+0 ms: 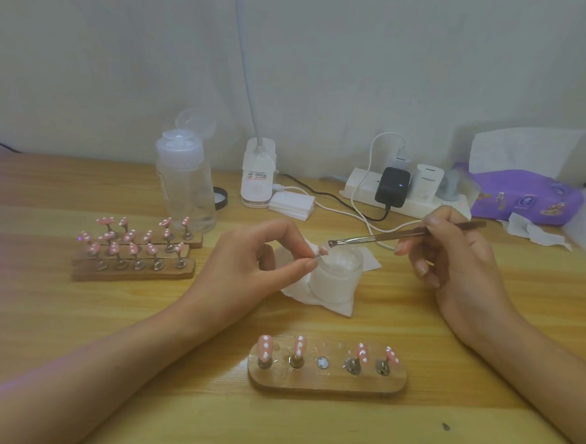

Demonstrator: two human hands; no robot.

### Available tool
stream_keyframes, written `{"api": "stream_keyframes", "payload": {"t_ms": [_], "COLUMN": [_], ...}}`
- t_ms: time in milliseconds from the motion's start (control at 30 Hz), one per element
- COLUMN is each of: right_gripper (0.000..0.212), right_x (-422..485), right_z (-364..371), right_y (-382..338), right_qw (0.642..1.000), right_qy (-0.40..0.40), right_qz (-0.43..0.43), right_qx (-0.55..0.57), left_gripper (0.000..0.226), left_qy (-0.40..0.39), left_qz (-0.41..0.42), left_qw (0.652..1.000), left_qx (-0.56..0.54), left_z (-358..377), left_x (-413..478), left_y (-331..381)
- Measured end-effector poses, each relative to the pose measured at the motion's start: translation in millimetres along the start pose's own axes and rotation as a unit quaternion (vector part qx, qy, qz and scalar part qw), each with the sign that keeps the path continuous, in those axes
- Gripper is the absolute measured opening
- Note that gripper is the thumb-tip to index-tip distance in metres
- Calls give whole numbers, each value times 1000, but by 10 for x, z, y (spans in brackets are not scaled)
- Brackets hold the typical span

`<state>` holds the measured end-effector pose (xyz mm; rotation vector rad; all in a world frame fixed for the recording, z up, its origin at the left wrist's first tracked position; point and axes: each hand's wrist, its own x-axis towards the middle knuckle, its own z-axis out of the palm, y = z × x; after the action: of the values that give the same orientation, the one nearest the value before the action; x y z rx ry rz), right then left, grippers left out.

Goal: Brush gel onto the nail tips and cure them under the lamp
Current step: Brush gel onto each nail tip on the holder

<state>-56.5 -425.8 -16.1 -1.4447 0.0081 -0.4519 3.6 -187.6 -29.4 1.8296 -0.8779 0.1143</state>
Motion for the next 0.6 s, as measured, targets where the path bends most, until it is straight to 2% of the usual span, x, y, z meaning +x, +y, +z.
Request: {"api": "stream_keyframes", "payload": {"t_ms": [67, 200, 333, 467, 600], "right_gripper": [30, 36, 37, 38, 34], "right_x": [-3, 7, -1, 10, -4], "right_z": [9, -7, 8, -7, 16], "right_y": [6, 13, 4, 9, -9], "right_qw": [1000, 1000, 1000, 1000, 999], "right_qy": [-16, 10, -14, 6, -32], "right_qz": [-2, 15, 2, 13, 1], "right_qx": [-10, -12, -20, -8, -18], "left_gripper": [11, 12, 12, 13, 12], "left_qy": [1, 9, 14, 18, 24], "left_qz": [7, 11, 15, 21, 21], "left_qw": [1000, 1000, 999, 999, 998], "left_qx": [17, 25, 34, 44, 52], "left_z": [0, -2, -3, -2, -7], "left_x": [-1, -5, -2, -7, -2], "left_y": [8, 8, 1, 1, -5]}}
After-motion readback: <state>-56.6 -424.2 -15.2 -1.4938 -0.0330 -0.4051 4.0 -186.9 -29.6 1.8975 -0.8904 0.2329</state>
